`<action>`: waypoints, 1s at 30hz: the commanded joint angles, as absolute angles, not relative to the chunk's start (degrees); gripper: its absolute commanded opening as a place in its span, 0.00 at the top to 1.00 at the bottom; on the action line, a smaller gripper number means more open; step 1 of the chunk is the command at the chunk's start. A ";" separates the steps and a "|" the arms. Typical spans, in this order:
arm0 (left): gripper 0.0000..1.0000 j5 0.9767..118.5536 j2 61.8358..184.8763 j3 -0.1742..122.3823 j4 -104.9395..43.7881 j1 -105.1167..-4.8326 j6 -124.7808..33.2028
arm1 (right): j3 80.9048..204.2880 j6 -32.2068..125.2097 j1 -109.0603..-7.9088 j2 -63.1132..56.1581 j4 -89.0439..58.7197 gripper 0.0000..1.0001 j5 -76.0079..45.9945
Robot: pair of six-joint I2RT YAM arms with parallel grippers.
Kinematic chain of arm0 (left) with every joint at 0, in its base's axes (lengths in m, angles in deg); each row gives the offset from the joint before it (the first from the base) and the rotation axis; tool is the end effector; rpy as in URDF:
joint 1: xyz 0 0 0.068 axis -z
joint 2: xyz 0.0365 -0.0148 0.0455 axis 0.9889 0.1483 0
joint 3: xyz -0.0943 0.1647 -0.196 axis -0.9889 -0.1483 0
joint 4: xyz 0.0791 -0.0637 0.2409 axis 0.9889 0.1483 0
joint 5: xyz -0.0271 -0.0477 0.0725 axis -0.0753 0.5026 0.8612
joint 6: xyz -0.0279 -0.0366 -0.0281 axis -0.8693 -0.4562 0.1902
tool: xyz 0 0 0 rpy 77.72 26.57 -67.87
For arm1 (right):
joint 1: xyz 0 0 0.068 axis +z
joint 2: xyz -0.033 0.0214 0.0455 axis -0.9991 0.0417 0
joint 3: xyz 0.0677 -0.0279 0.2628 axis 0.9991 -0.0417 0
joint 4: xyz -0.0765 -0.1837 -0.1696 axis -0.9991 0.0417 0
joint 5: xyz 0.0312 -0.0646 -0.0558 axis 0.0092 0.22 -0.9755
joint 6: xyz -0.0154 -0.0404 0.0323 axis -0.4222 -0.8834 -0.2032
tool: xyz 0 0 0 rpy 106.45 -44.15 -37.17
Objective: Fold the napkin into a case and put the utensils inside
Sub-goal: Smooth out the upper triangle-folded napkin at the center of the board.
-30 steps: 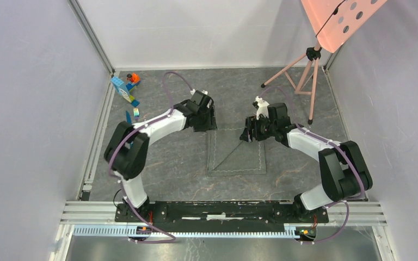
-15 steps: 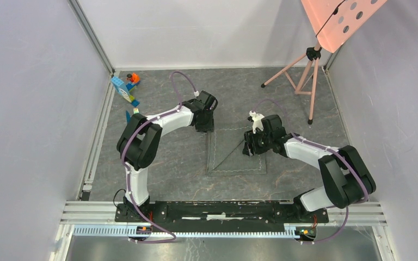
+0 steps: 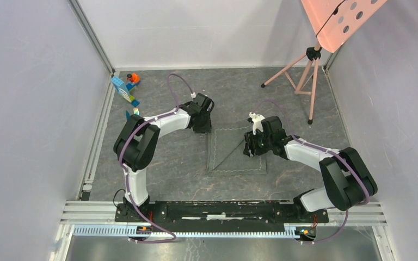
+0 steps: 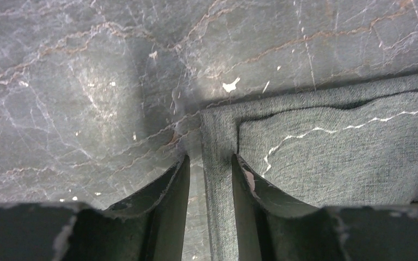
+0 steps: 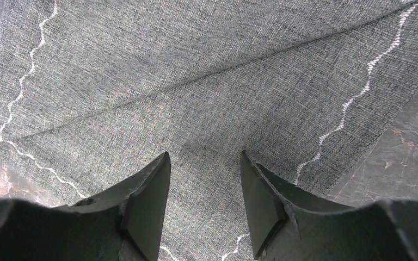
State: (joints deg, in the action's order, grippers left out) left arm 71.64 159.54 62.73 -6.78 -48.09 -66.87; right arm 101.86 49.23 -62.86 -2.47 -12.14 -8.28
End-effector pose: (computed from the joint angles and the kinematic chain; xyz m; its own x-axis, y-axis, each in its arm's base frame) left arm 0.3379 -0.2200 0.1618 -0.8876 -0.0603 -0.4567 0.0515 0.9722 -0.2283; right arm 0.2349 0.1180 0.1519 -0.7850 -0.1850 -0.5913 -0.4237 0.8566 0.2944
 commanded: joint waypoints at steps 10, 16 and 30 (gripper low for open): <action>0.43 72.86 155.67 63.53 -6.79 -47.59 -66.78 | 101.52 47.71 -62.94 -2.20 -9.56 0.45 -11.38; 0.39 75.25 160.80 68.96 -3.39 -45.90 -65.26 | 101.08 48.20 -62.87 -1.88 -10.40 0.45 -10.88; 0.60 78.13 164.06 70.59 -1.52 -45.44 -65.18 | 101.25 48.06 -62.48 -0.47 -11.15 0.47 -10.67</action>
State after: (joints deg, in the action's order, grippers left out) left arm 75.69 163.10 68.81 -2.32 -45.40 -66.72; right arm 101.86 48.79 -62.84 -2.32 -12.25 -8.63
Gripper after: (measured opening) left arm 0.451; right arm 0.537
